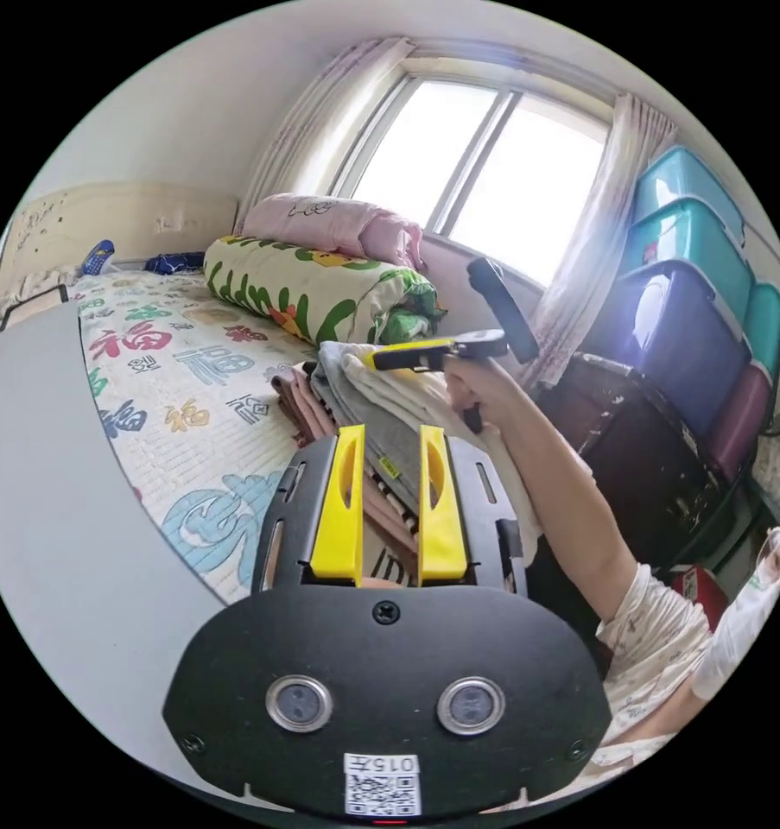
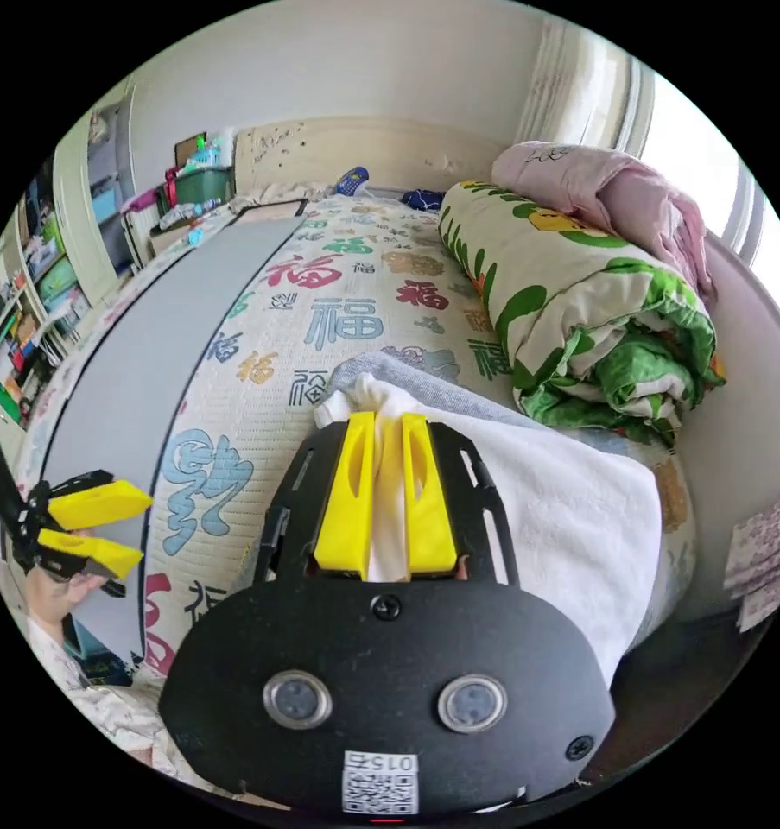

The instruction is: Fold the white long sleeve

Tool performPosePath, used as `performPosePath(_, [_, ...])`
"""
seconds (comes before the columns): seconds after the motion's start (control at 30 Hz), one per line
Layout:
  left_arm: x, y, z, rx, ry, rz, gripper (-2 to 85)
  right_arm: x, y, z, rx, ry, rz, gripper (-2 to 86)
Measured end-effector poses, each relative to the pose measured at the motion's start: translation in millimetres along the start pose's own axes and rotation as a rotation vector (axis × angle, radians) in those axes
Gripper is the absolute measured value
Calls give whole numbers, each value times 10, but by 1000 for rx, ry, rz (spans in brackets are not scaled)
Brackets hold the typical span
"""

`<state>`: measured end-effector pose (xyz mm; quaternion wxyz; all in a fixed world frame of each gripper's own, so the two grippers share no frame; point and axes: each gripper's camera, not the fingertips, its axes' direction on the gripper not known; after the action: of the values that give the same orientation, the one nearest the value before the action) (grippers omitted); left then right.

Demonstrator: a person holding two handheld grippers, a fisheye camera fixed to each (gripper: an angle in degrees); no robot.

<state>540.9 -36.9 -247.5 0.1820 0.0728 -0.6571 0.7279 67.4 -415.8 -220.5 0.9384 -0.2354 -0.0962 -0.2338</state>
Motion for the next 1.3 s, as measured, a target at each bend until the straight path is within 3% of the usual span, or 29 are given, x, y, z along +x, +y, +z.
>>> performPosePath(0.17, [-298, -268, 936, 45, 99, -99, 105, 870, 553, -1384, 281, -335, 182, 48])
performPosePath(0.33, [-605, -181, 1570, 17, 82, -185, 116, 1526, 1247, -2319, 563, -582, 342, 47])
performPosePath(0.5, [-676, 43, 1938, 19, 136, -209, 113, 1536, 1488, -2928, 604, -569, 325, 48])
performPosePath(0.73, [-228, 500, 2176, -15, -7, -156, 41, 1505, 1863, -3600, 652, -526, 310, 49])
performPosePath(0.9, [265, 1110, 1436, 170, 41, -131, 18, 1199, 2120, -4443, 659, -487, 302, 48])
performPosePath(1.03, [788, 1675, 346, 377, 39, -65, 11, 201, 2525, -6118, 808, -167, 40, 47])
performPosePath(1.17, [1490, 2578, -1287, 624, -115, 122, 9, 58, 3092, -7321, 964, -255, -19, 45])
performPosePath(1.3, [1853, 3567, -2835, 790, -257, 193, 7, 165, 3503, -7637, 1044, -299, 26, 44])
